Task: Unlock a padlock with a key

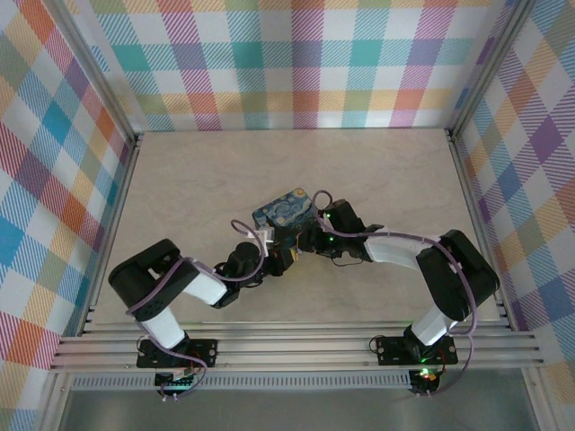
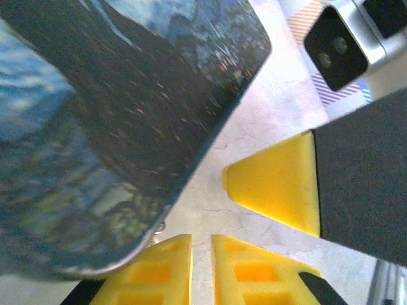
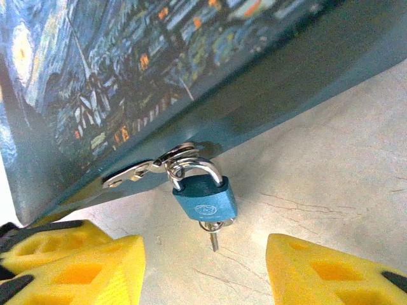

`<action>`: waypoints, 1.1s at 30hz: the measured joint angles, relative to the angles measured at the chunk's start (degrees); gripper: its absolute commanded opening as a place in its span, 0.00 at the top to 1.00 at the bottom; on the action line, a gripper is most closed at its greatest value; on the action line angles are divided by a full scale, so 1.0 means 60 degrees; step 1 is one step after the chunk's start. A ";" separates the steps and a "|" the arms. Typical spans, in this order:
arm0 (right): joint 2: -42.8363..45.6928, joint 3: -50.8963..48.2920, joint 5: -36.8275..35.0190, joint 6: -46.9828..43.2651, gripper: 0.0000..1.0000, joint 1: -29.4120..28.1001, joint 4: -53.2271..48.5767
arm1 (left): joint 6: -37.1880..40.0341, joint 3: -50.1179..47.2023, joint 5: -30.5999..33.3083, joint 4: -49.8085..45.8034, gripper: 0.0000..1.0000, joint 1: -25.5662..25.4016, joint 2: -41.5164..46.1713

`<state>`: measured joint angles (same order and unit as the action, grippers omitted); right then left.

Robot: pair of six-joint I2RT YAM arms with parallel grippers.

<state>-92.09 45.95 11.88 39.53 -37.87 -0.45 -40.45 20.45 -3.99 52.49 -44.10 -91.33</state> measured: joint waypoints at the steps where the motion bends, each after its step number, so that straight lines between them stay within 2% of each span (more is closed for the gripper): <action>1: -0.0004 0.0102 -0.0106 -0.0091 0.46 -0.0095 -0.0164 | 0.0040 0.0011 0.0120 -0.0350 0.88 0.0040 0.0233; 9: -0.0696 0.1293 -0.0812 -0.0703 0.45 -0.0678 -0.1118 | 0.0284 0.0291 0.0353 -0.1985 0.88 0.0408 0.0714; 17: -0.1585 0.2047 -0.1282 -0.1027 0.45 -0.0703 -0.1909 | 0.0215 0.0459 0.0357 -0.2280 0.87 0.0514 0.0393; 27: -0.1865 0.2532 -0.1406 -0.1297 0.44 -0.0765 -0.2160 | 0.0208 0.0568 0.0138 -0.2510 0.87 0.1443 0.0310; 33: -0.2055 0.2805 -0.1461 -0.1596 0.44 -0.0962 -0.2167 | 0.0204 0.0663 -0.0040 -0.2546 0.87 0.1512 0.0262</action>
<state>-104.42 62.78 3.11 29.95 -43.64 -13.45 -39.22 24.43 -4.23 37.21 -35.03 -89.76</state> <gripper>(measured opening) 0.560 0.133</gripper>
